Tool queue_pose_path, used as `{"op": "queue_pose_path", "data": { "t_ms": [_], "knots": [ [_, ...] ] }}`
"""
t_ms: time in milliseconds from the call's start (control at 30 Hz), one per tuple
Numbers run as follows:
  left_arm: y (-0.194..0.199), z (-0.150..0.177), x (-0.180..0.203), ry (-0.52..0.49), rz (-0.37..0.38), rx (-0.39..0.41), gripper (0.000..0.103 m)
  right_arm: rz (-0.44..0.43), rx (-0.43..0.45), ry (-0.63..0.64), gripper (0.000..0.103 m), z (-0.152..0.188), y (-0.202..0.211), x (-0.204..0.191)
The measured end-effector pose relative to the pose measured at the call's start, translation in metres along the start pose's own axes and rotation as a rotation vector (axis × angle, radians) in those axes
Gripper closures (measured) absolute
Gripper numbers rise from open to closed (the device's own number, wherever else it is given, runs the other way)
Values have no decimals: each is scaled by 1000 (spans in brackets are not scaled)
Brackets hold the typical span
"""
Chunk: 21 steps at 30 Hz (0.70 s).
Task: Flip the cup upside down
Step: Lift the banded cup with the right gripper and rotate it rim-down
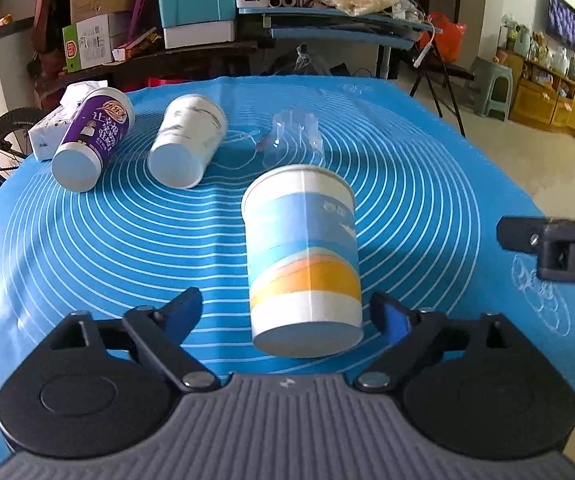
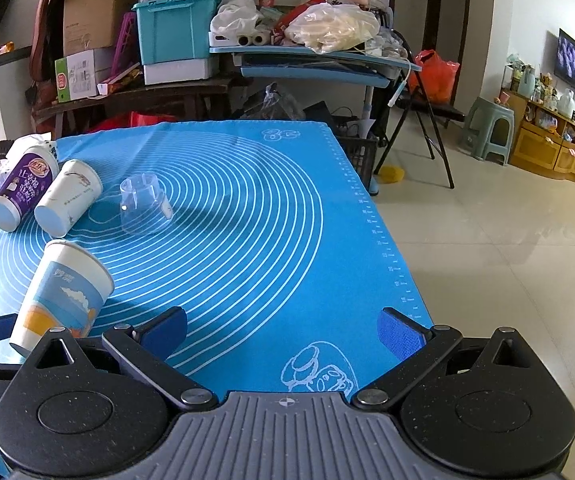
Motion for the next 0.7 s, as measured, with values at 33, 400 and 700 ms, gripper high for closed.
{"op": "queue_pose_path", "data": {
  "t_ms": [33, 400, 700],
  "knots": [
    [2, -2, -1, 7, 10, 10, 7, 0, -2, 8, 0, -1, 0, 0],
    [38, -27, -38, 76, 10, 97, 0, 73, -16, 354, 0, -30, 7, -28],
    [47, -42, -98, 183, -89, 149, 0, 163, -140, 1100, 0, -33, 1, -103]
  ]
}}
Point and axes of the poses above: each gripper's, at about its wrist camera, not at the fingertips, and y roughly against the way its jaws point, x to its right, z to its underside, the point moved 10 cm from there along -y, roughly the way its jaws point, and after that the axes turned 12 degrees about -z, right-handed, at the moved point
